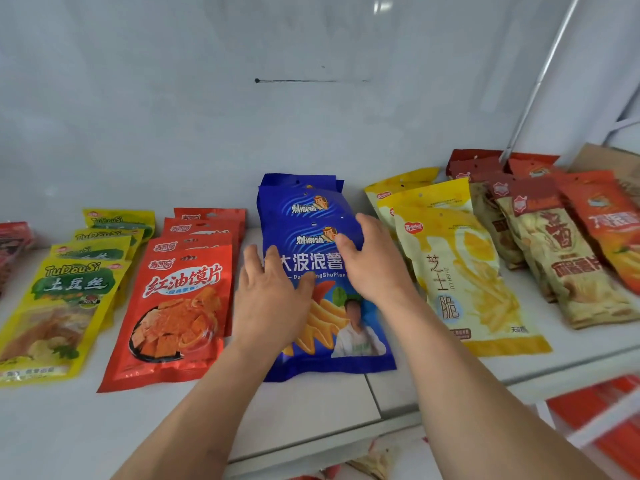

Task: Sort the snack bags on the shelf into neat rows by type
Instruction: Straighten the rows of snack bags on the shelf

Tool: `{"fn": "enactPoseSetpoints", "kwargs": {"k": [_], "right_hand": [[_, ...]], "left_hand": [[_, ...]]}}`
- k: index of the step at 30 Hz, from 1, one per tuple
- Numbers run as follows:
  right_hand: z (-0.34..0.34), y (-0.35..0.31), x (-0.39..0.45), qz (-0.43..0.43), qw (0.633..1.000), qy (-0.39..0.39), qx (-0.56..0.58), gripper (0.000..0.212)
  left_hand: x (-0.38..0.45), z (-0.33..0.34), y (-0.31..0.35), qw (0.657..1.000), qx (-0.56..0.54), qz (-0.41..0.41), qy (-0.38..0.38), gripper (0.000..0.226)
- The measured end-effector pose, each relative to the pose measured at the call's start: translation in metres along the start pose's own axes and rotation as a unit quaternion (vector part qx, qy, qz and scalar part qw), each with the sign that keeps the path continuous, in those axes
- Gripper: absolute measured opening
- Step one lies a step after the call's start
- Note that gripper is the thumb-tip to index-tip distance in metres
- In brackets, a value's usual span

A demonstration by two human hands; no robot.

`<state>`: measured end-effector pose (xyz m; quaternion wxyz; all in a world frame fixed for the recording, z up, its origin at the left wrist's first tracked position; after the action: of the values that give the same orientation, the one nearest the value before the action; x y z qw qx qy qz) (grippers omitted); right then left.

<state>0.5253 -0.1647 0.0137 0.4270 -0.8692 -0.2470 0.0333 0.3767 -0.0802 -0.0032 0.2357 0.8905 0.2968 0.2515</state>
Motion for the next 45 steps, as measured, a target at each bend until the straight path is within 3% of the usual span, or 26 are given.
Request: {"fn": "enactPoseSetpoints", "kwargs": {"k": [4, 9, 14, 19, 27, 34, 38, 45], "right_hand": [[-0.028, -0.010, -0.010, -0.039, 0.997, -0.026, 0.054, 0.051], [-0.094, 0.019, -0.007, -0.073, 0.990, 0.036, 0.111, 0.037], [-0.139, 0.102, 0.016, -0.006, 0.998, 0.050, 0.050, 0.052], [-0.146, 0.144, 0.029, 0.076, 0.995, -0.039, 0.056, 0.069], [-0.136, 0.160, 0.050, 0.116, 0.984, -0.117, 0.062, 0.068], [-0.141, 0.156, 0.080, 0.141, 0.984, -0.096, 0.042, 0.099], [-0.136, 0.153, 0.088, 0.159, 0.973, -0.135, 0.098, 0.079], [-0.130, 0.153, 0.102, 0.148, 0.980, -0.114, 0.069, 0.078]], "left_hand": [[-0.007, -0.005, 0.029, 0.997, 0.031, 0.048, 0.055, 0.072], [-0.014, 0.030, 0.092, 0.990, -0.097, 0.077, 0.062, 0.067], [-0.009, 0.087, 0.138, 0.972, -0.233, -0.028, 0.012, 0.074], [-0.003, 0.122, 0.152, 0.939, -0.316, -0.131, 0.022, 0.038], [0.000, 0.132, 0.165, 0.943, -0.312, -0.117, 0.011, 0.024], [0.020, 0.131, 0.163, 0.936, -0.333, -0.115, 0.011, 0.048], [0.028, 0.141, 0.157, 0.929, -0.351, -0.116, 0.019, 0.031], [0.034, 0.148, 0.153, 0.925, -0.361, -0.102, 0.053, 0.032]]}}
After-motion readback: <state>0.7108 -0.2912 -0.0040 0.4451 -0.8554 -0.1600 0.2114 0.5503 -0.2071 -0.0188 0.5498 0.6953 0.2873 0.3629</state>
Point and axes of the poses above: each hand's wrist, its own x-axis towards the middle knuckle, its own z-axis out of the palm, y = z × x, the point moved 4 cm from there along x, towards the middle knuckle, and after that the axes turned 13 degrees about z, right-handed, at the moved point
